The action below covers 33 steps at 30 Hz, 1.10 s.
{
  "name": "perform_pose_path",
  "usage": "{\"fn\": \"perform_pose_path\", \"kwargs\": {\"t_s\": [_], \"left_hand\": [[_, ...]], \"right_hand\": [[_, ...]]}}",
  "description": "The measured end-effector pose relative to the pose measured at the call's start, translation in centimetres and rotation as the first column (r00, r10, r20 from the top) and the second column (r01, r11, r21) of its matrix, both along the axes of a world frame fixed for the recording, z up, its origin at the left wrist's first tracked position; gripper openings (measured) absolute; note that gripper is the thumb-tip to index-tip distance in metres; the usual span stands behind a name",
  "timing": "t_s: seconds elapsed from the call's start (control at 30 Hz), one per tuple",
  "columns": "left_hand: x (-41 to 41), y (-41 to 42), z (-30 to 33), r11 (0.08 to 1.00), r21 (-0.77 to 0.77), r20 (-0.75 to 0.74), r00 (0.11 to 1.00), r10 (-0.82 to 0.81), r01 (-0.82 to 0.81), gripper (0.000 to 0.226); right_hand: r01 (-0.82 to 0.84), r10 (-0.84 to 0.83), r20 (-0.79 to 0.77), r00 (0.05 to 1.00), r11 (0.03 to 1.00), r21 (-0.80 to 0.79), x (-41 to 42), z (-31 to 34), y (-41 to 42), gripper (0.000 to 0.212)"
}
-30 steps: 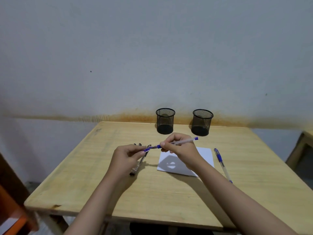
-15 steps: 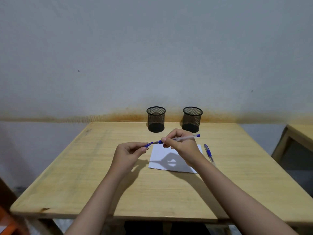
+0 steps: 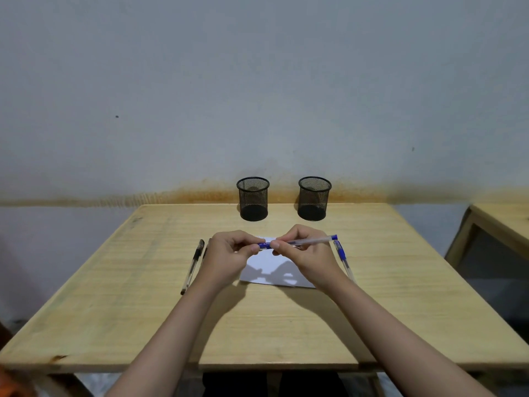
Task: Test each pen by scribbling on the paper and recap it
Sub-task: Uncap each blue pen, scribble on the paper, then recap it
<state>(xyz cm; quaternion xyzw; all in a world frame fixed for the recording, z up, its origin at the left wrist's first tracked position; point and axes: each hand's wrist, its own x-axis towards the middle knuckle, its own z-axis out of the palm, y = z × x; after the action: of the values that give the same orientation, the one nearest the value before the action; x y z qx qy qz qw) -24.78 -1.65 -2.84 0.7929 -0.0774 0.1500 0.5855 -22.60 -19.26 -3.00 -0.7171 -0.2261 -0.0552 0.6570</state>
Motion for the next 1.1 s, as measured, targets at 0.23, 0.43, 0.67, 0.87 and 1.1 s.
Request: {"fn": "perform_pose_path", "kwargs": {"t_s": [0.23, 0.43, 0.67, 0.87, 1.1], "left_hand": [[2.0, -0.7, 1.6, 0.989, 0.127, 0.084, 0.993, -0.081, 0.07, 0.036], [2.5, -3.5, -0.1, 0.978, 0.195, 0.068, 0.993, -0.093, 0.079, 0.027], [2.9, -3.2, -5.9, 0.717, 0.693, -0.122, 0.993, 0.01, 0.078, 0.045], [2.5, -3.2, -7.3, 0.733, 0.679, -0.103, 0.994, 0.045, 0.038, 0.044], [2.5, -3.4, -7.5, 0.733, 0.68, -0.076, 0.995, 0.065, 0.004, 0.045]], "right_hand": [[-0.295, 0.285, -0.254, 0.924, 0.956, -0.002, 1.0, 2.2, -4.4, 0.019], [-0.087, 0.026, -0.358, 0.933, 0.984, -0.154, 1.3, 1.7, -5.8, 0.011], [0.359, -0.437, -0.234, 0.869, 0.88, -0.311, 2.3, 0.0, -9.8, 0.005], [0.558, -0.655, -0.225, 0.722, 0.742, -0.371, 2.8, -3.1, -11.0, 0.011], [0.513, -0.653, -0.132, 0.745, 0.688, -0.513, 4.1, -4.4, -11.0, 0.006]]}}
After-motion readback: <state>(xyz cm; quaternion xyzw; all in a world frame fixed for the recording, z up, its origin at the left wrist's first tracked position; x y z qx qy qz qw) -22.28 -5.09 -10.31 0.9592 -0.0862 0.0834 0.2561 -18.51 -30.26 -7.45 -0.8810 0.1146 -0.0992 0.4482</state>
